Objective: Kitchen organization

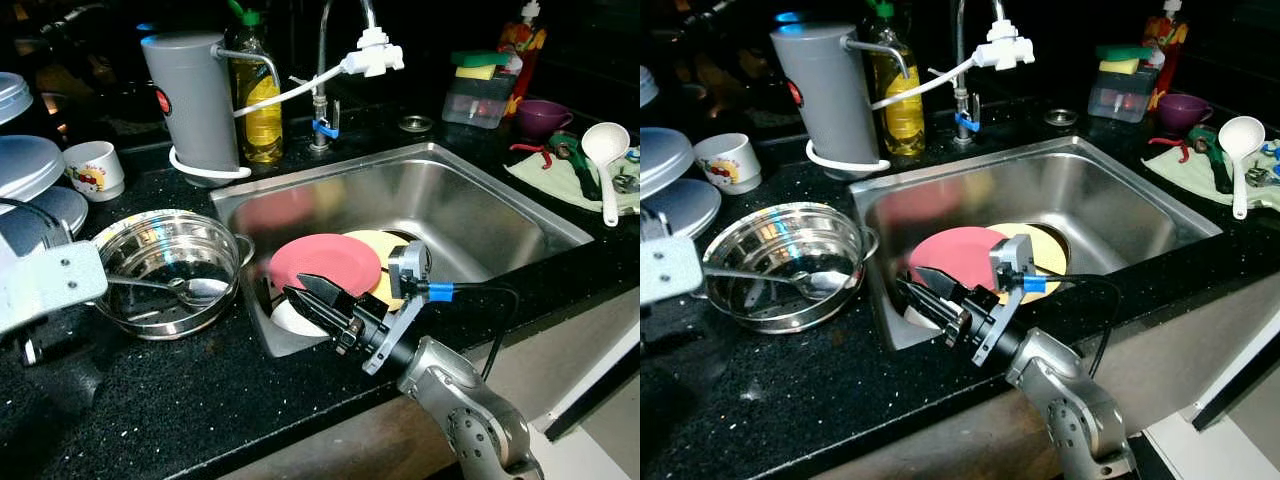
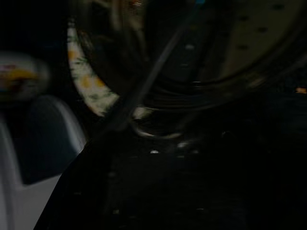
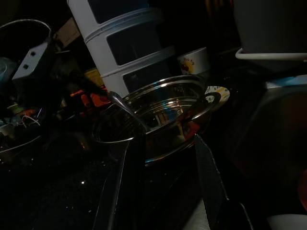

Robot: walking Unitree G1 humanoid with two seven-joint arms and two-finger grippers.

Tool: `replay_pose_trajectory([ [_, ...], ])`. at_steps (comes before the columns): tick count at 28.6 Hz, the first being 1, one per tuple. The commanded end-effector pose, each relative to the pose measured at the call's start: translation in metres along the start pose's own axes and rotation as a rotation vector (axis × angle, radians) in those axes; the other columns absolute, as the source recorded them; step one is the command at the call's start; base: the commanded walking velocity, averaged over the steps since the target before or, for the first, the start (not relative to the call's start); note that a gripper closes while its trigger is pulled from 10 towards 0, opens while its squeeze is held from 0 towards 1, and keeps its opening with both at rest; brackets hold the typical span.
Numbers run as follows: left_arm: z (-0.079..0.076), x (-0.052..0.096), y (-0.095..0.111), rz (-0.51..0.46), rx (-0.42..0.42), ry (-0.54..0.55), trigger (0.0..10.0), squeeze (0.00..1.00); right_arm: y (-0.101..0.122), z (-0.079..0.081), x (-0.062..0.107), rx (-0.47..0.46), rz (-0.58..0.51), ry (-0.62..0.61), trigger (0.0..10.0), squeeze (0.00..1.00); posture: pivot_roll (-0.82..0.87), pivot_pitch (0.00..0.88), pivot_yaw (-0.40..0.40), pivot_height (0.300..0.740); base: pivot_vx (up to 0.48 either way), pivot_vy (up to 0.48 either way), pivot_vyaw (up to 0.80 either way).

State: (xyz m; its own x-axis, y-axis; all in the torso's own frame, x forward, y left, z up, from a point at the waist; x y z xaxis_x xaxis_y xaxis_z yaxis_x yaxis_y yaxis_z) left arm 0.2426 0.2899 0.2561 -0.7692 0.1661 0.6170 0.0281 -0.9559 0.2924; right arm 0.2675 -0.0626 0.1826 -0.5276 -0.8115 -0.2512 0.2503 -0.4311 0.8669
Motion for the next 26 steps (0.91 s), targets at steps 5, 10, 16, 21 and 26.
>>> replay_pose_trajectory([
  [5,0.022,0.005,-0.001,0.031,-0.041,0.139,10.0,0.0,-0.001,-0.001,0.0,-0.004,0.007,-0.006,10.0,0.0,0.0,0.0,-0.016,0.74,0.0,0.0,0.0],
  [10,0.024,0.004,-0.002,0.035,-0.039,0.139,10.0,0.0,-0.001,-0.001,-0.001,-0.005,0.008,-0.007,10.0,0.0,0.0,0.0,-0.016,0.74,0.0,0.0,0.0],
  [16,0.021,0.003,-0.003,0.046,-0.033,0.102,10.0,0.0,-0.001,-0.001,-0.001,-0.005,0.008,-0.009,10.0,0.0,0.0,0.0,-0.016,0.74,0.0,0.0,0.0],
  [21,0.016,0.001,-0.006,0.054,-0.02,0.064,0.0,0.0,-0.001,-0.001,-0.001,-0.004,0.007,-0.012,10.0,0.0,0.0,0.0,-0.016,0.74,0.0,0.0,0.0],
  [26,0.012,0.0,-0.009,0.064,-0.014,0.041,0.0,0.0,-0.001,-0.002,-0.001,-0.002,0.007,-0.016,10.0,0.0,0.0,0.0,-0.017,0.74,0.0,0.0,0.0],
])
Point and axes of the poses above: a point about 5 cm out from each wrist's last joint towards the gripper, its own x axis pointing back from the gripper into the wrist, its own y axis along the axis of the wrist's last joint, z = x × y, the point moved 2 cm from there along -x, pointing out of the wrist towards the gripper, and after that the axes turned 9 degrees about -x, right-handed, at the moved point
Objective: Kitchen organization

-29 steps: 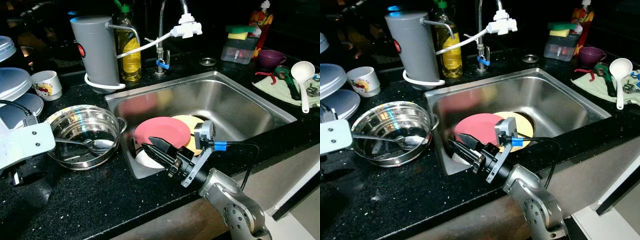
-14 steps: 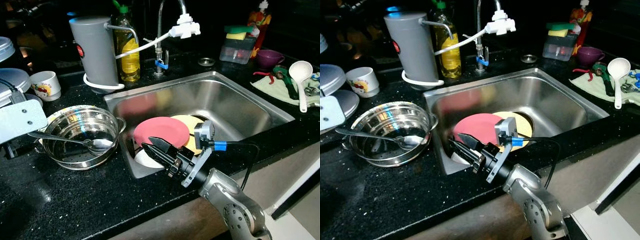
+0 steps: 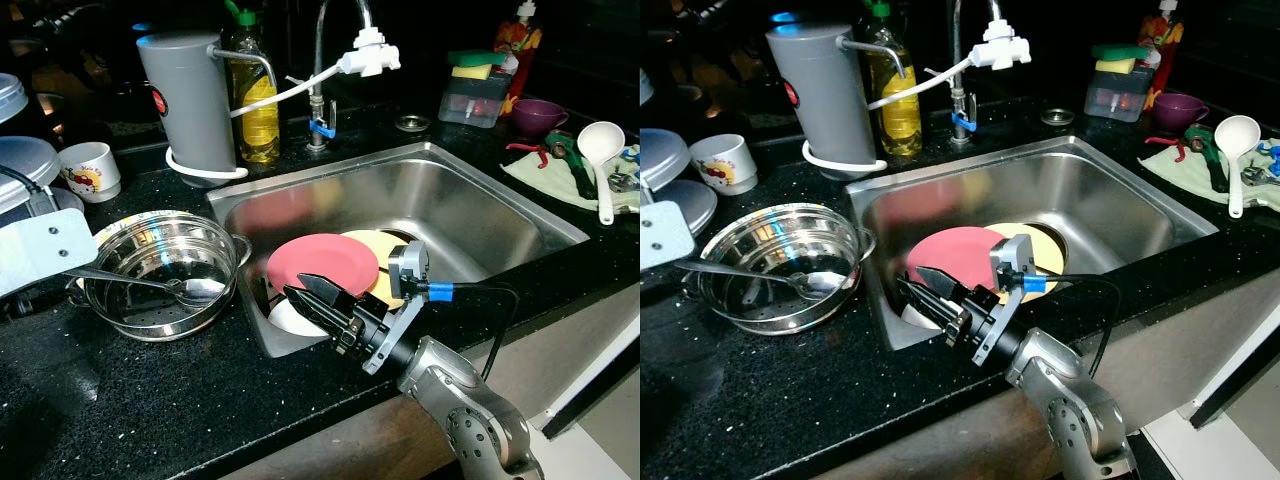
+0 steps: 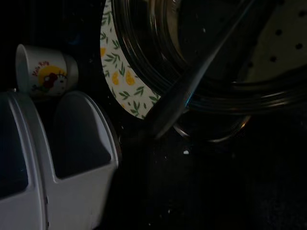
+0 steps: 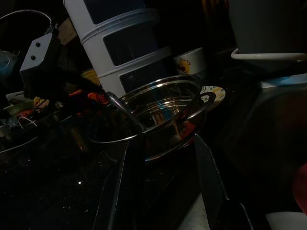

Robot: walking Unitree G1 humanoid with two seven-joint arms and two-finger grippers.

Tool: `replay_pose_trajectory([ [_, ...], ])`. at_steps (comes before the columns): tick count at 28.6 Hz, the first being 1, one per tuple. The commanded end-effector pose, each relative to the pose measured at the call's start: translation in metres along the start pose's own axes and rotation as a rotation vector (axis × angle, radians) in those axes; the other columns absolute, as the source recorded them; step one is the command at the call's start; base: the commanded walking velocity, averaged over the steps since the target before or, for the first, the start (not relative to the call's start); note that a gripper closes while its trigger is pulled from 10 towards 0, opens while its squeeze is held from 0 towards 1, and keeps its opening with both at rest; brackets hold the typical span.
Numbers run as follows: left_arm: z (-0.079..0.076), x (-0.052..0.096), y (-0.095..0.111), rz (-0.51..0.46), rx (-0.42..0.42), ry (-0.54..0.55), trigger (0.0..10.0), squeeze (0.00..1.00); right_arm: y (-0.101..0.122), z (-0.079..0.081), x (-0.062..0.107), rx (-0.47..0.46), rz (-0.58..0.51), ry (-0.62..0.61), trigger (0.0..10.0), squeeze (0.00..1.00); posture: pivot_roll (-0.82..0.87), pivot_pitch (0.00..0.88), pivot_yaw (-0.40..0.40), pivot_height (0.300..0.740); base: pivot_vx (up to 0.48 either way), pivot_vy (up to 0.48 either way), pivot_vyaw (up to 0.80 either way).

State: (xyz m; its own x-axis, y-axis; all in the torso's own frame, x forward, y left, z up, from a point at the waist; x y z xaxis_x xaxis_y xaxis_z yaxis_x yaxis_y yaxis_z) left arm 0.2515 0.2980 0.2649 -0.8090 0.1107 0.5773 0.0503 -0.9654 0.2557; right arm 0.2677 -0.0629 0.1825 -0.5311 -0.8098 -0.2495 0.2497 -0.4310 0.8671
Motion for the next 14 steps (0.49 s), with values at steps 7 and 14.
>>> replay_pose_trajectory([
  [7,-0.0048,-0.0007,-0.0068,0.033,0.011,-0.045,0.0,0.0,-0.0011,-0.0017,-0.0011,-0.003,0.009,-0.013,10.0,0.0,0.0,0.0,-0.018,0.74,0.0,0.0,0.0],
  [14,-0.0033,-0.0004,-0.0073,0.03,0.009,-0.024,0.0,0.0,-0.0015,-0.0018,-0.0011,-0.005,0.009,-0.013,10.0,0.0,0.0,0.0,-0.019,0.74,0.0,0.0,0.0],
])
Point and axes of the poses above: a point about 5 cm out from each wrist's last joint towards the gripper, its own x axis pointing back from the gripper into the wrist, its own y axis along the axis of the wrist's last joint, z = x × y, the point moved 2 cm from there along -x, pointing out of the wrist towards the gripper, and after that the axes turned 9 degrees about -x, right-handed, at the moved point
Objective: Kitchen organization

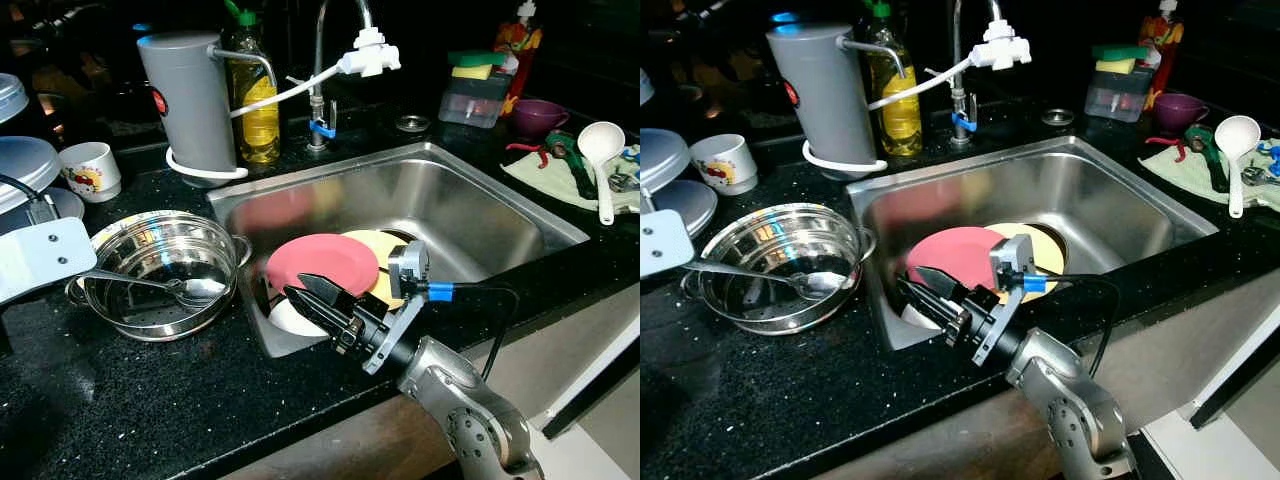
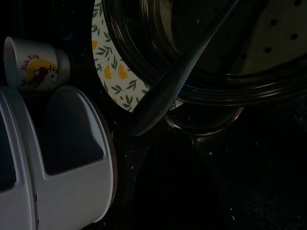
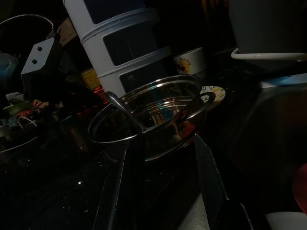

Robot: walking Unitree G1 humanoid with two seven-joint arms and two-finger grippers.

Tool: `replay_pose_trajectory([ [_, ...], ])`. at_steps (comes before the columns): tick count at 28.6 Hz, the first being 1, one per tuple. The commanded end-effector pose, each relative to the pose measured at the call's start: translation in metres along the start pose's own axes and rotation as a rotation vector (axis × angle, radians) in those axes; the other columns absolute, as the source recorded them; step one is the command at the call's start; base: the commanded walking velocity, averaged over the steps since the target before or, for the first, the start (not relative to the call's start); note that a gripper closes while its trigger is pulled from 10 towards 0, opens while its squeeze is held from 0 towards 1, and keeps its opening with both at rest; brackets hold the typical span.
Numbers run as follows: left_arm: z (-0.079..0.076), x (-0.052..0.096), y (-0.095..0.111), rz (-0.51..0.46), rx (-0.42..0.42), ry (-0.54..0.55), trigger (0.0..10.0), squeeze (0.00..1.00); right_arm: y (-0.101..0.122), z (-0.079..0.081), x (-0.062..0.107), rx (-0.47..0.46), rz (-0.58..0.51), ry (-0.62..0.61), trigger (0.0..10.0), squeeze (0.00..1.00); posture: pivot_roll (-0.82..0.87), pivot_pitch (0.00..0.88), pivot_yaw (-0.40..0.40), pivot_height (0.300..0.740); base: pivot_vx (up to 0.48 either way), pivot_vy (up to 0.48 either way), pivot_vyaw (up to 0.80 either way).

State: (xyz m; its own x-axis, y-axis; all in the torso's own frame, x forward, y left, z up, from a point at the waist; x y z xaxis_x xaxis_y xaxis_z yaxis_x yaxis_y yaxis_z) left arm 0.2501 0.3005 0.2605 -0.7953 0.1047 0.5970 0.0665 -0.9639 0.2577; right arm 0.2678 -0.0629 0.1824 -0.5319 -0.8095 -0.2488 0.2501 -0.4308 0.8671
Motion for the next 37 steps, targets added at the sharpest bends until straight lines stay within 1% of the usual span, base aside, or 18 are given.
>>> replay_pose_trajectory([
  [1,0.002,0.001,-0.003,0.013,-0.007,0.018,0.0,0.0,-0.002,-0.002,-0.001,-0.005,0.009,-0.012,10.0,0.0,0.0,0.0,-0.018,0.74,0.0,0.0,0.0],
  [3,0.005,0.001,-0.001,-0.003,-0.002,0.039,0.0,0.0,-0.002,-0.002,-0.001,-0.005,0.01,-0.012,10.0,0.0,0.0,0.0,-0.018,0.74,0.0,0.0,0.0],
  [4,0.008,0.002,0.003,-0.029,0.007,0.05,4.6,1.0,-0.002,-0.002,-0.001,-0.005,0.01,-0.012,10.0,0.0,0.0,0.0,-0.019,0.74,0.0,0.0,0.0],
  [5,0.008,0.002,0.003,-0.029,0.007,0.05,4.6,1.0,-0.002,-0.002,-0.001,-0.005,0.01,-0.012,10.0,0.0,0.0,0.0,-0.019,0.74,0.0,0.0,0.0],
  [6,0.009,0.002,0.006,-0.045,0.009,0.054,6.5,1.0,-0.002,-0.002,-0.001,-0.005,0.011,-0.012,10.0,0.0,0.0,0.0,-0.019,0.74,0.0,0.0,0.0],
  [7,0.01,0.003,0.009,-0.06,0.012,0.051,10.0,1.0,-0.002,-0.002,-0.001,-0.005,0.011,-0.011,10.0,0.0,0.0,0.0,-0.018,0.74,0.0,0.0,0.0],
  [10,0.01,0.002,0.009,-0.064,0.011,0.047,10.0,1.0,-0.002,-0.002,-0.001,-0.005,0.011,-0.011,10.0,0.0,0.0,0.0,-0.018,0.74,0.0,0.0,0.0],
  [14,0.01,0.002,0.008,-0.045,0.006,0.048,10.0,1.0,-0.002,-0.002,-0.001,-0.005,0.012,-0.012,10.0,0.0,0.0,0.0,-0.017,0.74,0.0,0.0,0.0],
  [16,0.01,0.0,0.003,-0.016,0.0,0.051,10.0,1.0,-0.002,-0.002,-0.001,-0.004,0.012,-0.012,10.0,0.0,0.0,0.0,-0.017,0.74,0.0,0.0,0.0],
  [24,0.01,-0.007,-0.01,0.044,-0.009,0.066,10.0,1.0,-0.002,-0.002,-0.001,-0.002,0.013,-0.016,10.0,0.0,-0.01,0.0,-0.017,0.74,0.0,0.0,0.0],
  [25,0.01,-0.009,-0.013,0.056,-0.011,0.068,10.0,0.52,-0.002,-0.002,-0.001,-0.001,0.013,-0.016,10.0,0.0,-0.01,0.0,-0.016,0.74,0.0,0.0,0.0],
  [26,0.011,-0.01,-0.015,0.067,-0.016,0.07,10.0,0.0,-0.002,-0.002,-0.001,0.0,0.013,-0.017,10.0,0.0,-0.01,0.0,-0.015,0.74,0.0,0.0,0.0],
  [31,0.012,-0.014,-0.018,0.071,-0.012,0.072,10.0,0.0,-0.002,-0.002,-0.001,0.003,0.013,-0.019,10.0,0.0,-0.01,0.0,-0.012,0.74,0.0,0.0,0.0],
  [32,0.011,-0.014,-0.018,0.067,-0.009,0.063,9.6,0.0,-0.001,-0.002,-0.001,0.003,0.012,-0.02,10.0,0.0,-0.01,0.0,-0.012,0.74,0.0,0.0,0.0],
  [33,0.011,-0.014,-0.018,0.067,-0.009,0.063,9.6,0.0,-0.001,-0.002,-0.001,0.003,0.012,-0.02,10.0,0.0,-0.01,0.0,-0.012,0.74,0.0,0.0,0.0],
  [34,0.011,-0.015,-0.018,0.064,-0.007,0.054,8.4,0.0,-0.001,-0.002,-0.001,0.003,0.012,-0.021,10.0,0.0,-0.01,0.0,-0.012,0.74,0.0,0.0,0.0],
  [35,0.01,-0.016,-0.018,0.06,-0.004,0.048,0.0,0.0,-0.001,-0.002,-0.001,0.003,0.011,-0.022,10.0,0.0,-0.01,0.0,-0.011,0.74,0.0,0.0,0.0],
  [37,0.008,-0.018,-0.019,0.054,0.002,0.03,0.0,0.0,-0.002,-0.003,-0.001,0.003,0.011,-0.024,10.0,0.0,-0.01,0.0,-0.011,0.74,0.0,0.0,0.0],
])
Point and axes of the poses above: a point about 5 cm out from each wrist's last joint towards the gripper, its own x axis pointing back from the gripper into the wrist, its own y axis along the axis of the wrist's last joint, z = x × y, the point moved 2 cm from there along -x, pointing out of the wrist towards the gripper, and after that the axes turned 9 degrees about -x, right-handed, at the moved point
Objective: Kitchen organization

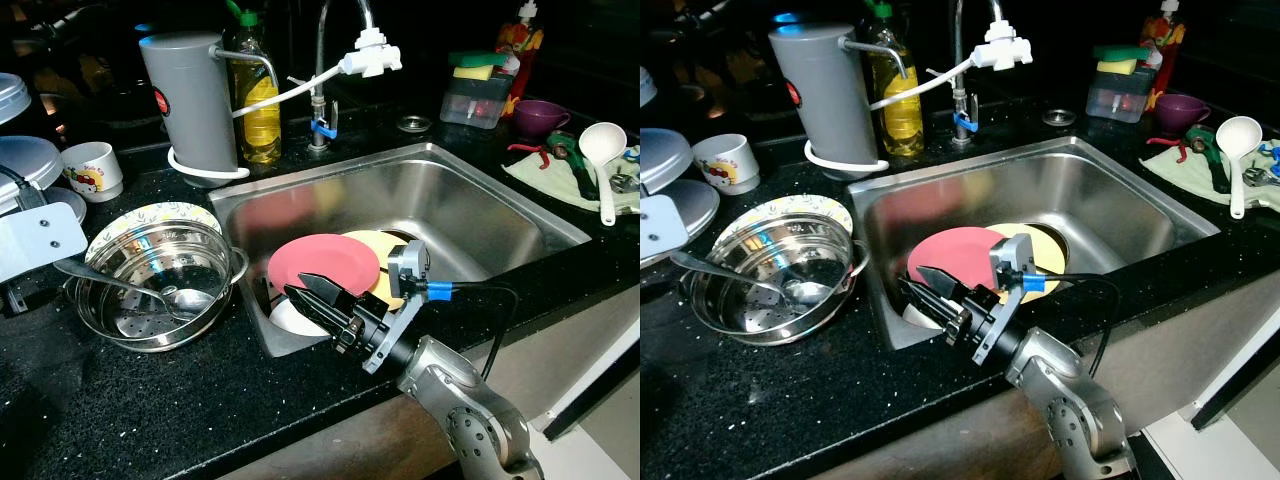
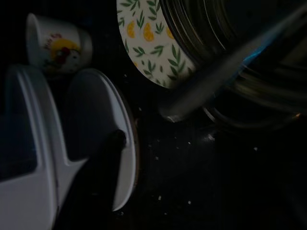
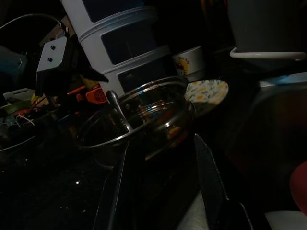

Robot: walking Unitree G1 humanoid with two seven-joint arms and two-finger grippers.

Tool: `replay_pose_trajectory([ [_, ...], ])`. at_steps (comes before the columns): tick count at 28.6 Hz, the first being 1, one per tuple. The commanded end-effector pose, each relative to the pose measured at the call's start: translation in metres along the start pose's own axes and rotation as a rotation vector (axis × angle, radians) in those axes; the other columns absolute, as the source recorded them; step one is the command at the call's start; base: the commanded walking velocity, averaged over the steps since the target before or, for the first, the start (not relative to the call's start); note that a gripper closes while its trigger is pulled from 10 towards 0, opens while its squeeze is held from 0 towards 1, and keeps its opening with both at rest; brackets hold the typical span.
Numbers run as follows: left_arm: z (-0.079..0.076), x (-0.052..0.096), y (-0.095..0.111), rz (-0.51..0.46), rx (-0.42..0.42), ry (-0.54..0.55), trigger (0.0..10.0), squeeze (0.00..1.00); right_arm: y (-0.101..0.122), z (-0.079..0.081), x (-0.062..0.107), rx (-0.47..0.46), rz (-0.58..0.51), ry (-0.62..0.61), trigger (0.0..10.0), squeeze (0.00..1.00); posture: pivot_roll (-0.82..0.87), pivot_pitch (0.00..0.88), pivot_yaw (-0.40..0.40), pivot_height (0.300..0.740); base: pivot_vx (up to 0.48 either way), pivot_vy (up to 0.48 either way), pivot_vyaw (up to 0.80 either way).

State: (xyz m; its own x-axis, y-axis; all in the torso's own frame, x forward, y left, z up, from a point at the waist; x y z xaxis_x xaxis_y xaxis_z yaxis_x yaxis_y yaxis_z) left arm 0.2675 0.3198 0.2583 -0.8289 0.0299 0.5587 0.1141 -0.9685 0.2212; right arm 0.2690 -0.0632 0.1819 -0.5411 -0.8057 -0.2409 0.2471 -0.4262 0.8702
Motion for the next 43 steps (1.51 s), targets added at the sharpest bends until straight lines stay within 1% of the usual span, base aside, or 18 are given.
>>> replay_pose_trajectory([
  [1,-0.005,-0.004,-0.001,-0.006,0.003,-0.038,0.0,0.0,-0.002,-0.001,-0.001,-0.003,0.008,-0.012,10.0,0.0,-0.01,0.0,-0.011,0.74,0.0,0.0,0.0],
  [7,-0.01,-0.007,-0.004,-0.002,0.011,-0.065,0.0,0.0,-0.001,-0.002,-0.001,-0.004,0.006,-0.015,10.0,0.0,-0.01,0.0,-0.012,0.74,0.0,0.0,0.0],
  [15,-0.01,-0.008,-0.005,0.0,0.013,-0.067,0.0,0.0,-0.001,-0.002,-0.002,-0.004,0.005,-0.016,10.0,0.0,-0.01,0.0,-0.013,0.74,0.0,0.0,0.0],
  [18,-0.004,-0.006,-0.003,-0.018,0.018,-0.015,0.0,0.0,-0.001,-0.003,-0.002,-0.004,0.004,-0.017,10.0,0.0,-0.01,0.0,-0.012,0.74,0.0,0.0,0.0],
  [22,0.001,-0.004,0.0,-0.036,0.025,0.019,0.0,0.0,-0.001,-0.003,-0.002,-0.004,0.004,-0.018,10.0,0.0,0.0,0.0,-0.013,0.74,0.0,0.0,0.0],
  [25,0.024,0.004,0.009,-0.101,0.052,0.158,0.0,0.0,-0.001,-0.003,-0.002,-0.005,0.004,-0.018,10.0,0.0,-0.01,0.0,-0.013,0.74,0.0,0.0,0.0],
  [28,0.03,0.006,0.012,-0.12,0.066,0.19,0.0,0.0,-0.001,-0.003,-0.002,-0.006,0.004,-0.018,10.0,0.0,-0.01,0.0,-0.013,0.74,0.0,0.0,0.0],
  [29,0.035,0.007,0.016,-0.152,0.09,0.212,0.0,0.0,-0.001,-0.003,-0.002,-0.006,0.005,-0.017,10.0,0.0,-0.01,0.0,-0.013,0.74,0.0,0.0,0.0],
  [30,0.038,0.008,0.02,-0.184,0.111,0.23,1.6,0.0,-0.001,-0.003,-0.002,-0.006,0.005,-0.017,10.0,0.0,0.0,0.0,-0.015,0.74,0.0,0.0,0.0],
  [31,0.038,0.008,0.02,-0.184,0.111,0.23,1.6,0.0,-0.001,-0.003,-0.002,-0.006,0.005,-0.017,10.0,0.0,0.0,0.0,-0.015,0.74,0.0,0.0,0.0],
  [32,0.041,0.009,0.025,-0.218,0.136,0.242,10.0,0.0,-0.001,-0.003,-0.002,-0.007,0.005,-0.017,10.0,0.0,0.0,0.0,-0.015,0.74,0.0,0.0,0.0],
  [33,0.041,0.009,0.025,-0.218,0.136,0.242,10.0,0.0,-0.001,-0.003,-0.002,-0.007,0.005,-0.017,10.0,0.0,0.0,0.0,-0.015,0.74,0.0,0.0,0.0],
  [34,0.042,0.009,0.029,-0.245,0.151,0.239,10.0,0.07,-0.001,-0.003,-0.002,-0.007,0.006,-0.017,10.0,0.0,-0.01,0.0,-0.014,0.74,0.0,0.0,0.0],
  [35,0.042,0.009,0.029,-0.245,0.151,0.239,10.0,0.07,-0.001,-0.003,-0.002,-0.007,0.006,-0.017,10.0,0.0,-0.01,0.0,-0.014,0.74,0.0,0.0,0.0],
  [36,0.04,0.008,0.033,-0.266,0.159,0.226,10.0,0.91,-0.002,-0.003,-0.002,-0.007,0.006,-0.017,10.0,0.0,-0.01,0.0,-0.014,0.74,0.0,0.0,0.0],
  [37,0.038,0.007,0.035,-0.279,0.159,0.205,10.0,1.0,-0.002,-0.003,-0.002,-0.007,0.006,-0.017,10.0,0.0,-0.01,0.0,-0.013,0.74,0.0,0.0,0.0],
  [39,0.036,0.006,0.037,-0.286,0.157,0.192,10.0,1.0,-0.002,-0.003,-0.002,-0.007,0.007,-0.017,10.0,0.0,-0.01,0.0,-0.013,0.74,0.0,0.0,0.0],
  [43,0.027,0.002,0.042,-0.3,0.139,0.124,10.0,1.0,-0.002,-0.002,-0.002,-0.008,0.006,-0.017,10.0,0.0,-0.01,0.0,-0.012,0.74,0.0,0.0,0.0],
])
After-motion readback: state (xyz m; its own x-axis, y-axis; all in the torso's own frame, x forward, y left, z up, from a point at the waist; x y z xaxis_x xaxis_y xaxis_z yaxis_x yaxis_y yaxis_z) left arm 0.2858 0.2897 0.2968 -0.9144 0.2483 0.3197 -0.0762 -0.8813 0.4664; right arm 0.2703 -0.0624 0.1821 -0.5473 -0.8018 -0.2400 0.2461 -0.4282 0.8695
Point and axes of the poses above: a point about 5 cm out from each wrist's last joint towards the gripper, its own x axis pointing back from the gripper into the wrist, its own y axis along the axis of the wrist's last joint, z = x × y, the point moved 2 cm from there along -x, pointing out of the wrist towards the gripper, and after that the axes turned 9 degrees about -x, right-handed, at the moved point
